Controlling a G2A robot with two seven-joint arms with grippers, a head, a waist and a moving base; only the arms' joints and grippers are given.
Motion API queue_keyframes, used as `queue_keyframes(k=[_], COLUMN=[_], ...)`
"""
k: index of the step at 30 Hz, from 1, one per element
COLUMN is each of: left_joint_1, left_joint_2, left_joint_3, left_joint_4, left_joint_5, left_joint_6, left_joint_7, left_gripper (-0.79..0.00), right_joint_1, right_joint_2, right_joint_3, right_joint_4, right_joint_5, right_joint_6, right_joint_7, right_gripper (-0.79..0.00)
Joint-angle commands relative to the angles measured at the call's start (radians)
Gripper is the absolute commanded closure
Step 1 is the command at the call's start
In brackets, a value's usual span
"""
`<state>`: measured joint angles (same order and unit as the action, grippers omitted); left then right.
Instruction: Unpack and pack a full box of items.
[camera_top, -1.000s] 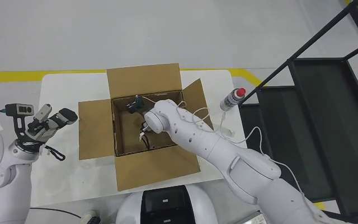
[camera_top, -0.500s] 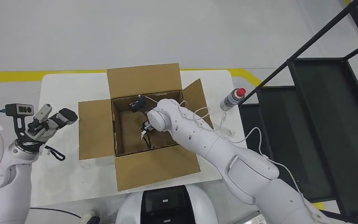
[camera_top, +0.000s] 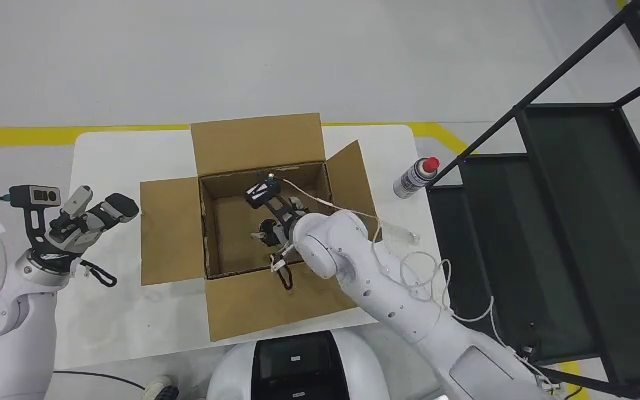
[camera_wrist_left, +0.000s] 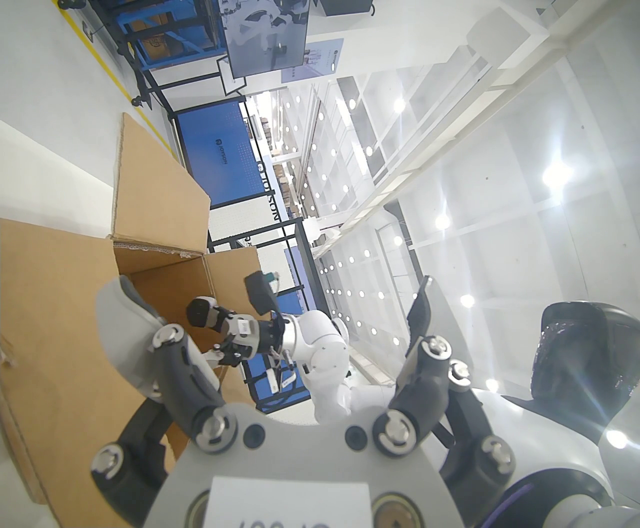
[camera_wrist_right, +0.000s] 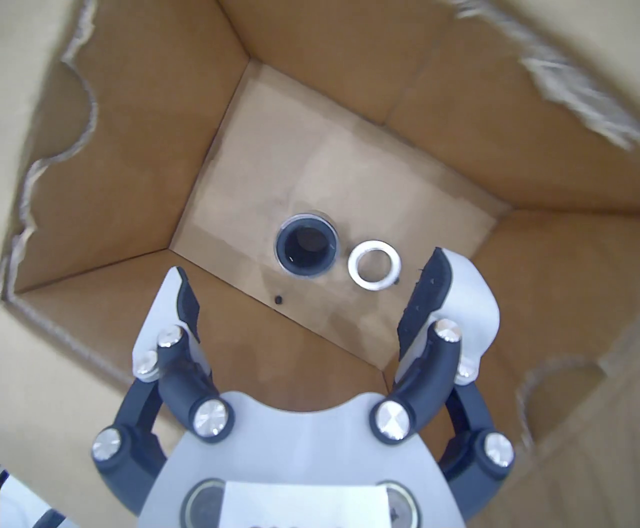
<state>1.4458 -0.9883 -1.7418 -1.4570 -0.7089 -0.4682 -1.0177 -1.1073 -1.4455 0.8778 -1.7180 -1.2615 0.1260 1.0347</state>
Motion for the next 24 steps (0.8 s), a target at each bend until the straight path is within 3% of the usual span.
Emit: queue_keyframes(k=[1, 4, 21, 24], left_joint_1=[0.0, 0.0, 0.0, 0.0], left_joint_2=[0.0, 0.0, 0.0, 0.0], left_joint_3=[0.0, 0.0, 0.0, 0.0], left_joint_4=[0.0, 0.0, 0.0, 0.0], left_joint_5=[0.0, 0.0, 0.0, 0.0], left_joint_6=[0.0, 0.0, 0.0, 0.0], left_joint_7=[0.0, 0.0, 0.0, 0.0], left_gripper=[-0.785, -0.785, -0.785, -0.785], right_joint_1=[-0.101, -0.177, -0.177, -0.198], right_joint_2=[0.02, 0.035, 0.035, 0.04], right_joint_3=[0.051, 0.092, 0.092, 0.143], right_joint_4=[-0.129, -0.203, -0.203, -0.247], right_joint_5=[-0.057, -0.073, -0.073, 0.053], right_joint_6=[-0.019, -0.056, -0.056, -0.135], right_joint_7=[-0.035, -0.095, -0.095, -0.13], right_gripper=[-0.785, -0.785, -0.785, -0.785])
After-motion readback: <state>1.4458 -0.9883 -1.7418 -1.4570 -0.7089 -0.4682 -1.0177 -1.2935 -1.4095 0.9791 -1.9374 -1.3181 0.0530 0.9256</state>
